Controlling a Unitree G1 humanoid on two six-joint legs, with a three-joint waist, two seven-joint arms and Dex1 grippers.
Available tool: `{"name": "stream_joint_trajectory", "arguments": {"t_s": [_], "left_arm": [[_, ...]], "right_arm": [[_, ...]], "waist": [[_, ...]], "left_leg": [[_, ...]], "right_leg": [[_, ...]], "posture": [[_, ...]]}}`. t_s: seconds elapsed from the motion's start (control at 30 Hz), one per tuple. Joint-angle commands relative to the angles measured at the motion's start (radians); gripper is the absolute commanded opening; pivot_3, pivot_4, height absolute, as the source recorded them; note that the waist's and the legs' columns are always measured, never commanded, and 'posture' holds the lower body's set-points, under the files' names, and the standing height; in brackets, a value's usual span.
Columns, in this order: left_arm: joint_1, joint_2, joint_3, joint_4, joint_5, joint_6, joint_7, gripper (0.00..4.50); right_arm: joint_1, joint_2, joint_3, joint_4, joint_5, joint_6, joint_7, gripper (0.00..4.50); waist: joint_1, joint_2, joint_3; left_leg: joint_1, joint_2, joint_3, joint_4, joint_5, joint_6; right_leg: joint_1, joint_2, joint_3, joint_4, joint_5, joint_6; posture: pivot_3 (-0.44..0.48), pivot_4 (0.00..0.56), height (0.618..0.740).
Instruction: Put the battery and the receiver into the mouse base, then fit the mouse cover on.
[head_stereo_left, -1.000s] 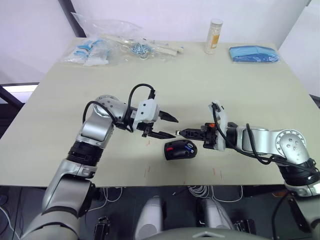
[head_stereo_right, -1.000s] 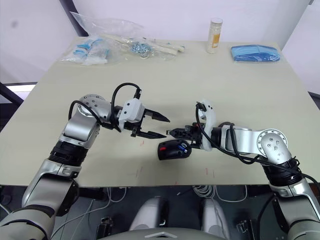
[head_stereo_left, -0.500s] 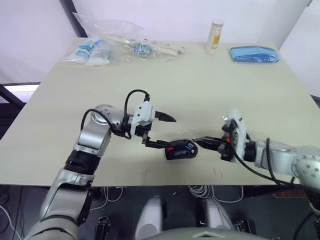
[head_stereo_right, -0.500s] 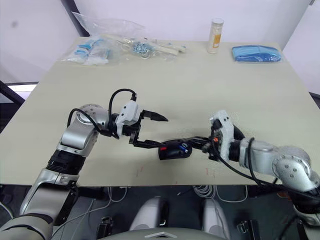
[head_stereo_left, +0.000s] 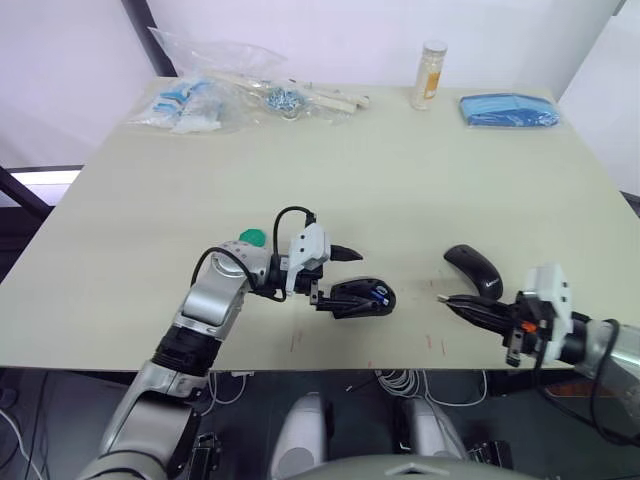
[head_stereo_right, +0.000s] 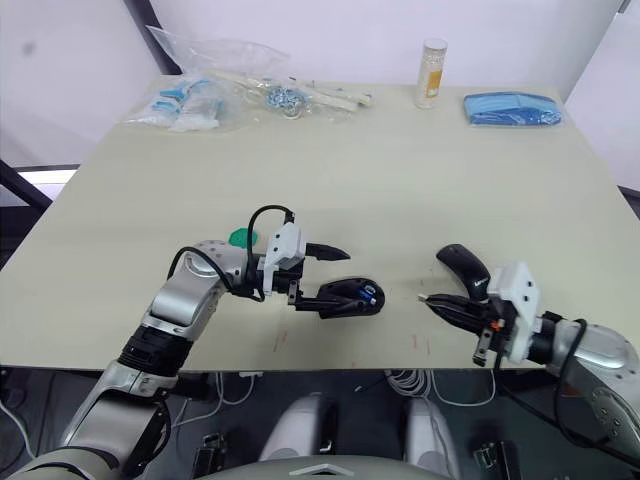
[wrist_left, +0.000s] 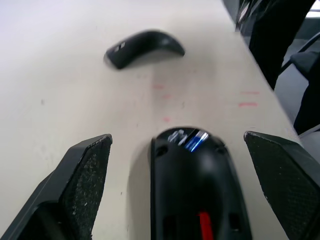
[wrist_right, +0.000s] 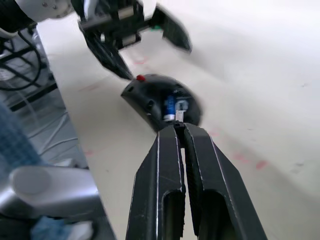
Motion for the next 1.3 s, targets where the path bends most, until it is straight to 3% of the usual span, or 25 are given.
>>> {"name": "stream_joint_trajectory", "arguments": {"t_s": [0.03,0.3,0.6,1.1,1.27,1.3], "left_arm": [[0.007,0.002,-0.022,-0.020,0.015,-0.023,-0.010,4.48],[0.020,-0.009,-0.051,-0.010,0.031,-0.046,-0.018,4.48],[0.012,-0.021,-0.090,0.053,0.116,-0.063,0.022,4.48],[-0.007,-0.073,-0.108,0.117,0.140,-0.100,0.023,4.48],[-0.005,-0.072,-0.112,0.132,0.137,-0.115,0.009,2.94],[-0.006,-0.073,-0.112,0.135,0.138,-0.118,0.009,2.93]], "right_arm": [[0.021,0.007,-0.065,0.015,-0.021,-0.087,0.098,0.00],[0.050,0.011,-0.155,0.057,-0.009,-0.129,0.219,0.00],[0.034,0.036,-0.158,0.046,-0.020,-0.115,0.210,0.00],[0.049,0.043,-0.163,0.010,-0.038,-0.104,0.185,0.00],[0.061,0.042,-0.162,-0.006,-0.043,-0.099,0.176,0.00],[0.061,0.040,-0.161,-0.010,-0.046,-0.096,0.173,0.00]], "waist": [[-0.001,0.000,0.000],[0.000,0.000,0.000],[0.000,0.000,0.000],[0.001,0.000,0.000],[0.001,0.000,0.000],[0.001,0.000,0.000]], "left_leg": [[0.000,0.000,0.000,0.000,0.000,0.000],[0.002,0.000,0.000,0.000,0.000,0.000],[0.003,0.000,0.002,0.000,0.000,0.000],[0.003,0.000,0.002,0.000,0.000,0.000],[0.004,0.000,0.002,0.000,0.000,0.000],[0.004,0.000,0.002,0.000,0.000,0.000]], "right_leg": [[0.000,0.000,0.000,0.000,0.000,0.000],[0.000,0.000,0.001,0.002,0.000,0.000],[0.000,0.000,0.001,0.002,0.000,0.000],[0.001,-0.001,0.001,0.002,0.000,-0.001],[0.001,-0.001,0.002,0.003,0.000,-0.001],[0.001,-0.001,0.002,0.003,0.000,-0.001]], "posture": [[0.000,0.150,0.740],[0.000,0.150,0.740],[0.000,0.150,0.740],[0.000,0.150,0.740],[0.000,0.150,0.740],[0.000,0.150,0.740]]}}
